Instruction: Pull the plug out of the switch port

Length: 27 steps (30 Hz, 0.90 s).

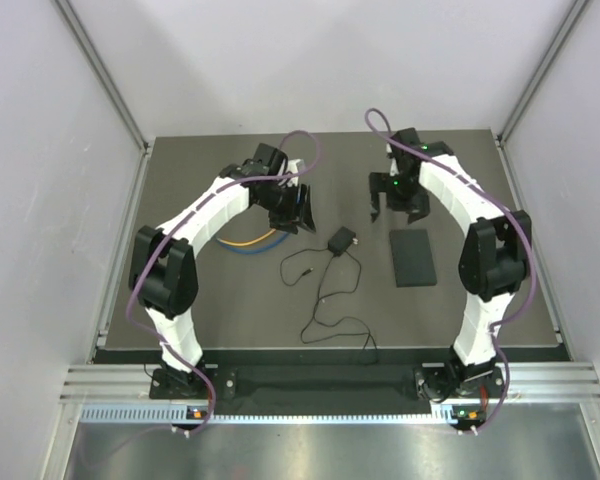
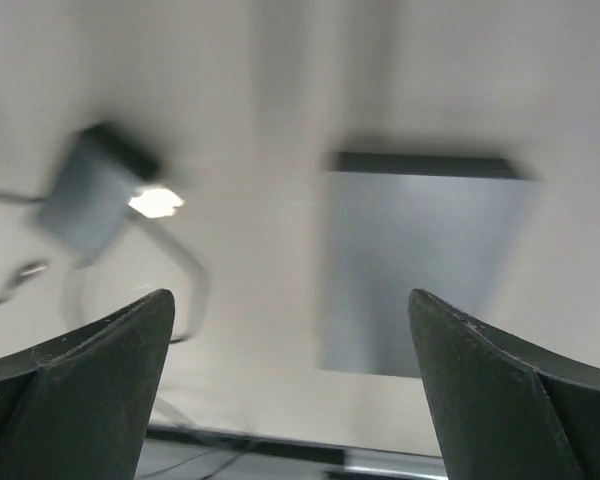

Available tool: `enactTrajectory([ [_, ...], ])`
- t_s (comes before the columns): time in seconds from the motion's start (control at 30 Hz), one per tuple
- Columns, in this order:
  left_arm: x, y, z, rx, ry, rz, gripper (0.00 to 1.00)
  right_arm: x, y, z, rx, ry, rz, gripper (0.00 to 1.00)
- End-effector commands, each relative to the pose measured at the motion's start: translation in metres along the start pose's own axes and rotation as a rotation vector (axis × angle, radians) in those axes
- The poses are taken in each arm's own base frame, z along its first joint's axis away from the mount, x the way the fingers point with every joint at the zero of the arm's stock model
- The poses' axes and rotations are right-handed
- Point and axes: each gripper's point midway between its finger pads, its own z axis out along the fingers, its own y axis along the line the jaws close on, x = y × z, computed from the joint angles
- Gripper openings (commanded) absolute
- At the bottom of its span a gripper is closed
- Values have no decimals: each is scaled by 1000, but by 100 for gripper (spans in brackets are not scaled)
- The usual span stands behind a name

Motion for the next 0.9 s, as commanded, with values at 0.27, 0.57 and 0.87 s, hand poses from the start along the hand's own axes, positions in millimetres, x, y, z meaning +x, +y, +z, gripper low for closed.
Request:
enactTrajectory([
  [0.27, -2, -34, -27, 146, -36, 81, 61, 30, -81, -7, 242, 56, -86, 100],
  [0.57, 6, -35, -25, 173, 3, 76, 61, 50, -83, 15, 180, 109, -53, 100],
  [0.87, 8, -38, -22, 196, 20, 65, 61, 56, -51, -8, 67, 34, 92, 89],
])
